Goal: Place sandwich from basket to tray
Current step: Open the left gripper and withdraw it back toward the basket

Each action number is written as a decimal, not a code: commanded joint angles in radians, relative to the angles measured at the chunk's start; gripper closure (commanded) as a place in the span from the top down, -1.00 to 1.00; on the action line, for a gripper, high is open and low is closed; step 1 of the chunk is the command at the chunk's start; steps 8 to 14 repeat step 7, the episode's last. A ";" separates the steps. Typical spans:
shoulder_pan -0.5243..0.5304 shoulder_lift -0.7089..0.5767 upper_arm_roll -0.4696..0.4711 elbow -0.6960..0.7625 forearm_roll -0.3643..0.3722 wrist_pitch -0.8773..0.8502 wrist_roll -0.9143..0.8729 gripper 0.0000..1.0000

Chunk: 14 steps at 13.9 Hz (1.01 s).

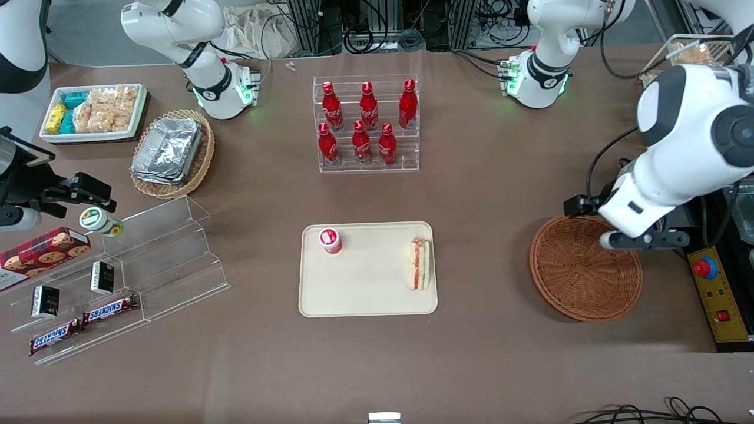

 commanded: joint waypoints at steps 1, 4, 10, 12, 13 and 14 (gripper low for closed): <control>0.022 -0.061 0.016 -0.052 -0.019 0.006 0.041 1.00; 0.040 0.055 0.010 0.130 -0.022 -0.142 0.032 1.00; 0.036 0.129 -0.005 0.220 -0.006 -0.194 0.034 1.00; 0.036 0.129 -0.005 0.220 -0.006 -0.194 0.034 1.00; 0.036 0.129 -0.005 0.220 -0.006 -0.194 0.034 1.00; 0.036 0.129 -0.005 0.220 -0.006 -0.194 0.034 1.00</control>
